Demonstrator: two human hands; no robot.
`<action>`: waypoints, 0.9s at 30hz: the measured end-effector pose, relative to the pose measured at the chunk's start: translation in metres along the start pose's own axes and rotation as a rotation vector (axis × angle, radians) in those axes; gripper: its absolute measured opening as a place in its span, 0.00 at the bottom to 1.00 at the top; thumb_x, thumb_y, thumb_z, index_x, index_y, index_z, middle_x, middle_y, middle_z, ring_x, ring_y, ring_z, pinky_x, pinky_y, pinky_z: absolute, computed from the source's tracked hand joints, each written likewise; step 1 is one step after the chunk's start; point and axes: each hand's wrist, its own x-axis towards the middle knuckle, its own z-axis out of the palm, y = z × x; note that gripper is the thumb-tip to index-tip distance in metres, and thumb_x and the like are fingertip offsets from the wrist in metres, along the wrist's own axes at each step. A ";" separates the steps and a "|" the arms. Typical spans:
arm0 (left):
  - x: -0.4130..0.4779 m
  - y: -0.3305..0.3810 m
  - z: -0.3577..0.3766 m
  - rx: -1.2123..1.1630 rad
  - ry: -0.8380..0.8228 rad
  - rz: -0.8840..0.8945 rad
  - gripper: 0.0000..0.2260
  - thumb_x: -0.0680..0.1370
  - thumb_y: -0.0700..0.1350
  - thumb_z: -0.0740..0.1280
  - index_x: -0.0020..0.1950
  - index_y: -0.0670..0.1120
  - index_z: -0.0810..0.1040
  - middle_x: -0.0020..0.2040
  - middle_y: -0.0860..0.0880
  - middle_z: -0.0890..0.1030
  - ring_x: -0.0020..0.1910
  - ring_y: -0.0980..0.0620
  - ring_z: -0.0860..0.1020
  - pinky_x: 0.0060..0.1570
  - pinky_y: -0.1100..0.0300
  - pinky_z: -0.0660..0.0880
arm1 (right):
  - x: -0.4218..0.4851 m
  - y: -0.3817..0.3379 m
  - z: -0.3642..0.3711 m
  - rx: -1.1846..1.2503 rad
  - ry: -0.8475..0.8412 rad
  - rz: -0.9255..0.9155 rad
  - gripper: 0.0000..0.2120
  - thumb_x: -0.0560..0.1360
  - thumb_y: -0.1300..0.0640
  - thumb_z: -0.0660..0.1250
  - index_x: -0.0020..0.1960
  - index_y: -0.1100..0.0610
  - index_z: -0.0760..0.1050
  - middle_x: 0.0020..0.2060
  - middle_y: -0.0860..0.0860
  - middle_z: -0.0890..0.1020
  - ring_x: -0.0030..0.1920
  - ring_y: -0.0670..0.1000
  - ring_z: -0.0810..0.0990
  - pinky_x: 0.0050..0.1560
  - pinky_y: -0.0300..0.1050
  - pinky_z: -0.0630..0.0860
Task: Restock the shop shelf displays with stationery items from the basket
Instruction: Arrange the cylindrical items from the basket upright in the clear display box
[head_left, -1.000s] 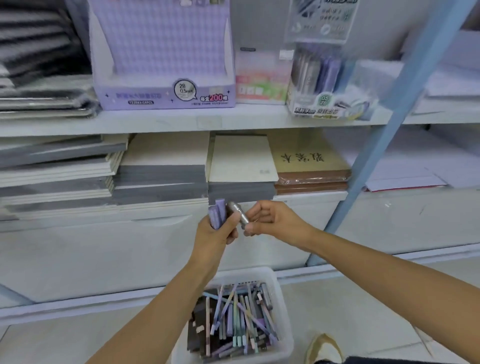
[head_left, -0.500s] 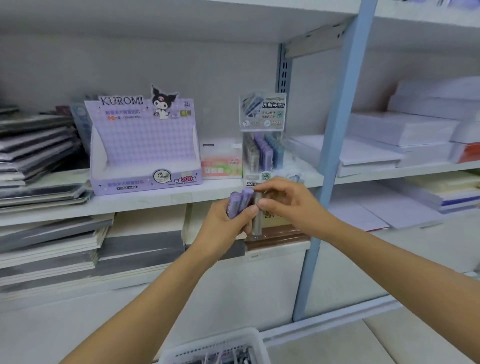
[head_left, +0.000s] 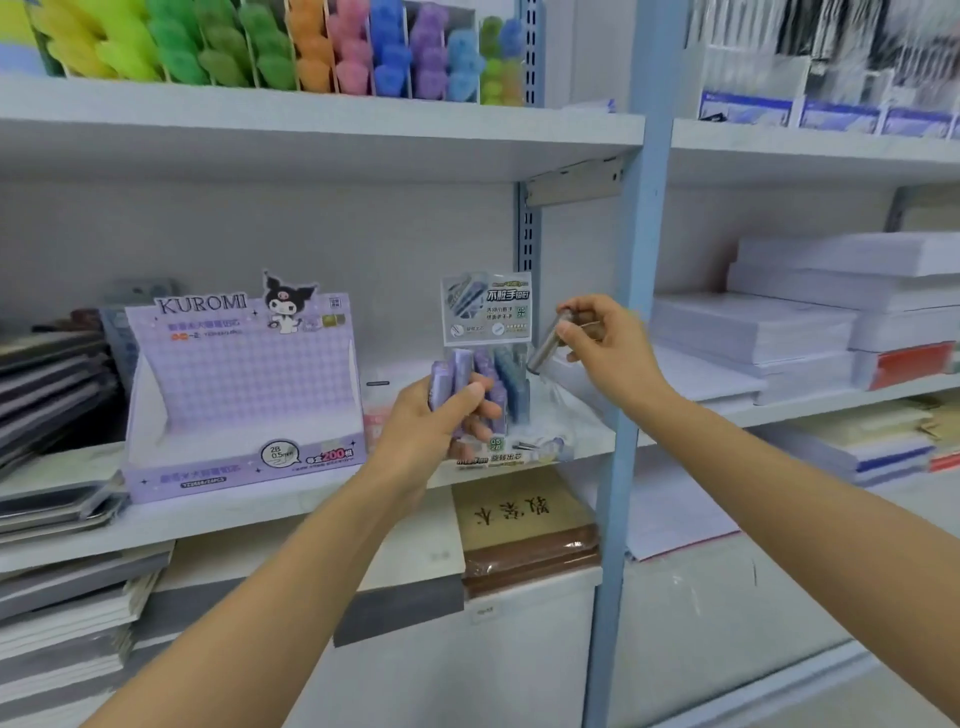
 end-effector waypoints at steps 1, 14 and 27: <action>0.003 0.000 0.000 0.012 -0.008 -0.001 0.06 0.81 0.44 0.63 0.53 0.46 0.79 0.40 0.49 0.84 0.33 0.54 0.78 0.27 0.65 0.72 | 0.007 0.005 0.005 -0.055 0.009 0.010 0.08 0.77 0.64 0.66 0.56 0.57 0.77 0.44 0.54 0.79 0.46 0.56 0.80 0.50 0.51 0.80; 0.029 -0.004 -0.014 0.024 0.006 -0.003 0.04 0.80 0.45 0.65 0.52 0.45 0.75 0.38 0.49 0.84 0.26 0.57 0.73 0.23 0.68 0.65 | 0.045 0.064 0.040 -0.299 -0.149 0.009 0.11 0.76 0.63 0.68 0.58 0.58 0.79 0.46 0.51 0.81 0.46 0.49 0.77 0.47 0.35 0.70; 0.032 -0.012 -0.012 0.034 0.020 0.034 0.07 0.77 0.46 0.69 0.47 0.43 0.79 0.30 0.46 0.77 0.26 0.56 0.73 0.22 0.68 0.64 | 0.046 0.071 0.044 -0.452 -0.193 -0.029 0.05 0.76 0.60 0.69 0.51 0.56 0.81 0.49 0.54 0.81 0.48 0.51 0.75 0.47 0.41 0.67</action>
